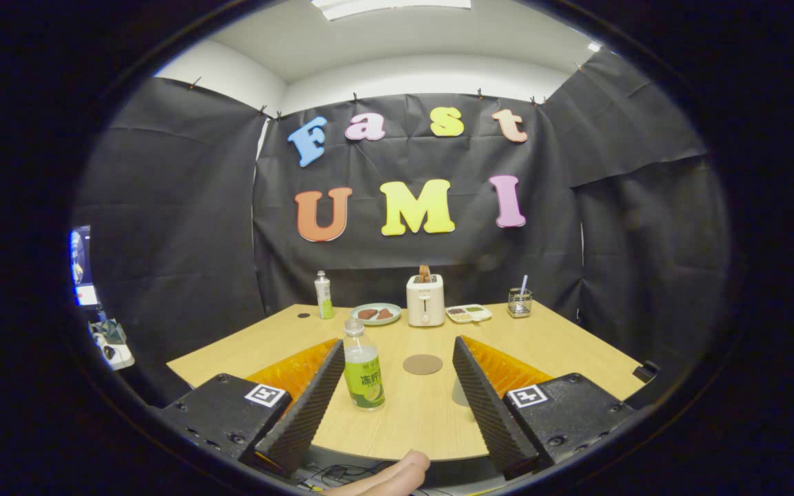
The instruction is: Take the bottle from table, then pour the juice into the cup, finally place the bottle on the coaster
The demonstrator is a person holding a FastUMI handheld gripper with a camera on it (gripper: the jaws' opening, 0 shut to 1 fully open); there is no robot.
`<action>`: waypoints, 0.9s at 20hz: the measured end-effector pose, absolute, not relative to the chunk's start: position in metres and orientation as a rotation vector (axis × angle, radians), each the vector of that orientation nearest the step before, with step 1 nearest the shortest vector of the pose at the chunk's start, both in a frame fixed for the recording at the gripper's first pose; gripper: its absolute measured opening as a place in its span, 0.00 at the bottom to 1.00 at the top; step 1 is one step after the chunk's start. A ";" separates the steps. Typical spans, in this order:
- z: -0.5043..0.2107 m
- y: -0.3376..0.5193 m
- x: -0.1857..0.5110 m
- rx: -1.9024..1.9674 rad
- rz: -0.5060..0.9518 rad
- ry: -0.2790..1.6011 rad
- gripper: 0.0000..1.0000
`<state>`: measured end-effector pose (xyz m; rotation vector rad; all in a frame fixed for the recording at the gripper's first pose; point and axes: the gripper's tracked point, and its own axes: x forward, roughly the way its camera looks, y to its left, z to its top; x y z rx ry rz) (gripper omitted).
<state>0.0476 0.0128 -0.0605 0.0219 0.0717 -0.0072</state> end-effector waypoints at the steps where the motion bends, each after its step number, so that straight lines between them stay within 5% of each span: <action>1: -0.069 0.016 0.055 0.027 -0.003 0.082 1.00; 18: -0.129 0.055 0.165 -0.084 -0.058 0.176 1.00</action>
